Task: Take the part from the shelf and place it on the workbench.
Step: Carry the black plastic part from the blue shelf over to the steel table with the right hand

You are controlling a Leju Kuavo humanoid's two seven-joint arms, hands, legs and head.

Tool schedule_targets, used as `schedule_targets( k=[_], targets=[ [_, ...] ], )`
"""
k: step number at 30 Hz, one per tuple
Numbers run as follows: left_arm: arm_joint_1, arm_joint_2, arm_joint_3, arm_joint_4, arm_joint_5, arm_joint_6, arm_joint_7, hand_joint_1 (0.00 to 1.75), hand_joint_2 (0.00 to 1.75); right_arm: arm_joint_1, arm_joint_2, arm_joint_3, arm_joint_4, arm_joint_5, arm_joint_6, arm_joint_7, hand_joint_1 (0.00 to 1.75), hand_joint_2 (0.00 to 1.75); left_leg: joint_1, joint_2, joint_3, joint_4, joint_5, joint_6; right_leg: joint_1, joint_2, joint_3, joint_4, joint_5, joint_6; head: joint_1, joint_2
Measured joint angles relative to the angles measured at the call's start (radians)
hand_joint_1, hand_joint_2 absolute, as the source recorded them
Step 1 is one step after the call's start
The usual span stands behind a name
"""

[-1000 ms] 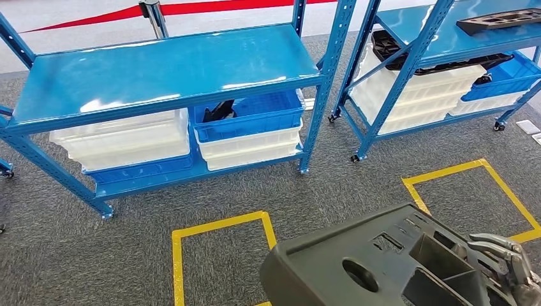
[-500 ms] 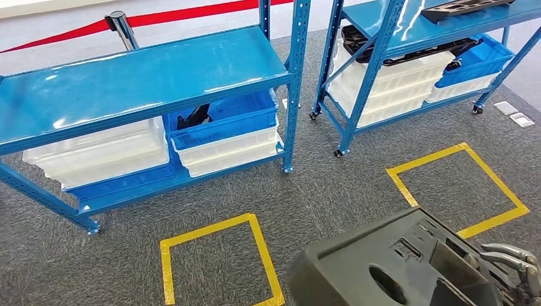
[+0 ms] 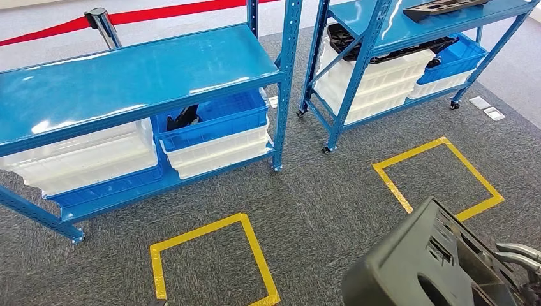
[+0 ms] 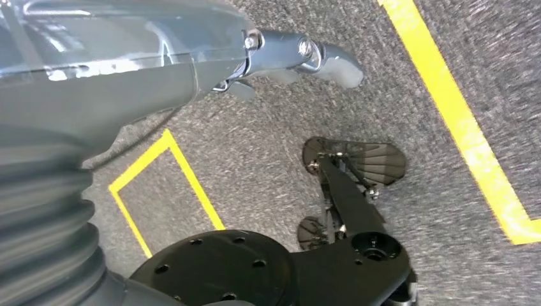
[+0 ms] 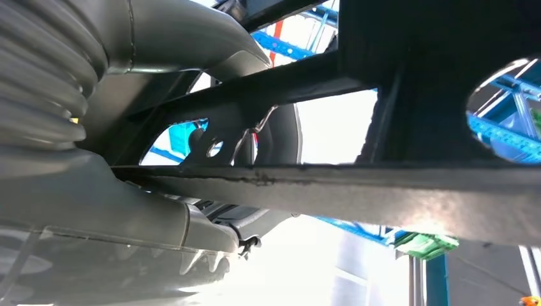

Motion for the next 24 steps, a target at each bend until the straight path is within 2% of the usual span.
schedule_targets(
  k=[2,3,4,5,7,8,9,10,12,13,14,15,17,18,19,22,24],
  targets=[
    [0.0,0.003,0.0,0.0,-0.003,0.006,0.014,0.0,1.75,0.004,0.003,0.0,0.001,-0.006,-0.005,-0.003,1.1,1.75,0.001,0.006,0.004,0.0,-0.003,-0.005,0.002,-0.015,0.073,-0.143,0.062,-0.002,0.001,0.0],
    [0.0,0.005,0.0,0.0,-0.004,0.009,0.021,0.0,1.75,0.007,0.005,-0.001,0.001,-0.007,-0.007,-0.005,1.1,1.75,0.0,0.007,0.005,-0.001,-0.004,-0.01,0.005,-0.022,0.099,-0.196,0.077,-0.004,0.001,0.0],
    [0.0,0.007,0.0,0.0,-0.004,0.012,0.027,0.0,1.75,0.01,0.007,-0.002,0.002,-0.008,-0.011,-0.008,1.1,1.75,-0.001,0.009,0.007,-0.003,-0.005,-0.015,0.008,-0.025,0.112,-0.223,0.081,-0.005,0.002,0.0],
    [0.0,0.008,0.0,0.0,-0.004,0.014,0.033,0.0,1.75,0.015,0.008,-0.005,0.002,-0.008,-0.015,-0.011,1.1,1.75,-0.003,0.01,0.009,-0.007,-0.004,-0.021,0.011,-0.025,0.113,-0.23,0.078,-0.007,0.002,0.0],
    [0.0,0.011,0.0,0.0,-0.004,0.015,0.041,0.0,1.75,0.024,0.012,-0.012,0.002,-0.009,-0.022,-0.015,1.1,1.75,-0.003,0.01,0.013,-0.01,-0.007,-0.033,0.008,-0.019,0.112,-0.233,0.082,-0.015,0.001,0.0],
    [0.0,0.012,0.0,0.0,-0.005,0.015,0.043,0.0,1.75,0.027,0.015,-0.016,0.002,-0.009,-0.025,-0.016,1.1,1.75,-0.003,0.007,0.01,0.004,-0.019,-0.036,0.005,-0.017,0.113,-0.236,0.084,-0.022,0.0,0.0],
    [0.0,0.013,0.0,0.0,-0.006,0.015,0.045,0.0,1.75,0.028,0.017,-0.019,0.002,-0.009,-0.028,-0.016,1.1,1.75,-0.003,0.002,-0.003,0.037,-0.042,-0.038,0.003,-0.015,0.115,-0.238,0.086,-0.03,-0.002,0.0],
    [0.0,0.015,0.0,0.0,-0.008,0.015,0.046,0.0,1.75,0.03,0.02,-0.022,0.002,-0.01,-0.031,-0.016,1.1,1.75,-0.004,-0.005,-0.027,0.093,-0.075,-0.038,0.002,-0.013,0.115,-0.239,0.087,-0.035,-0.005,0.0],
    [0.001,0.015,0.0,0.001,-0.011,0.013,0.048,0.0,1.75,0.036,0.026,-0.027,0.002,-0.012,-0.035,-0.016,1.1,1.75,-0.007,-0.012,-0.091,0.233,-0.138,-0.037,0.005,-0.009,0.116,-0.238,0.086,-0.042,-0.01,0.0],
    [0.001,0.015,0.0,0.001,-0.012,0.012,0.047,0.0,1.75,0.039,0.03,-0.029,0.002,-0.012,-0.035,-0.015,1.1,1.75,-0.008,-0.013,-0.111,0.275,-0.147,-0.037,0.006,-0.005,0.116,-0.238,0.085,-0.042,-0.012,0.0],
    [0.002,0.015,0.0,0.001,-0.013,0.012,0.044,0.0,1.75,0.042,0.033,-0.031,0.002,-0.012,-0.034,-0.013,1.1,1.75,-0.009,-0.014,-0.114,0.278,-0.135,-0.036,0.006,0.0,0.117,-0.238,0.085,-0.042,-0.013,0.0],
    [0.002,0.015,0.0,0.001,-0.014,0.01,0.039,0.0,1.75,0.043,0.035,-0.032,0.002,-0.009,-0.031,-0.01,1.1,1.75,-0.009,-0.014,-0.097,0.24,-0.105,-0.035,0.006,0.005,0.119,-0.237,0.085,-0.042,-0.014,0.0],
    [0.001,0.015,-0.001,0.001,-0.012,0.006,0.019,0.0,1.75,0.044,0.038,-0.033,0.002,-0.002,-0.023,-0.004,1.1,1.75,-0.007,-0.027,-0.033,0.098,-0.035,-0.034,0.006,0.014,0.124,-0.235,0.082,-0.037,-0.021,0.0],
    [0.0,0.015,-0.001,0.001,-0.01,0.003,0.007,0.0,1.75,0.043,0.039,-0.033,0.002,0.001,-0.02,-0.001,1.1,1.75,-0.005,-0.035,-0.008,0.041,-0.014,-0.032,0.007,0.018,0.125,-0.234,0.08,-0.033,-0.023,0.0],
    [-0.002,0.015,-0.001,0.001,-0.008,0.0,-0.003,0.0,1.75,0.042,0.039,-0.033,0.003,0.003,-0.017,0.001,1.1,1.75,-0.005,-0.042,0.006,0.006,-0.004,-0.03,0.009,0.022,0.125,-0.233,0.079,-0.029,-0.024,0.0],
    [-0.005,0.015,0.0,0.001,-0.003,-0.005,-0.019,0.0,1.75,0.041,0.041,-0.033,0.003,0.006,-0.015,0.003,1.1,1.75,-0.009,-0.039,0.009,-0.005,0.0,-0.014,0.006,0.027,0.124,-0.235,0.081,-0.019,-0.019,0.0],
    [-0.007,0.015,0.0,0.001,-0.002,-0.006,-0.027,0.0,1.75,0.039,0.043,-0.034,0.004,0.006,-0.014,0.003,1.1,1.75,-0.007,-0.031,0.008,-0.008,0.004,-0.002,0.003,0.018,0.107,-0.197,0.054,-0.013,-0.013,0.0]
  ],
)
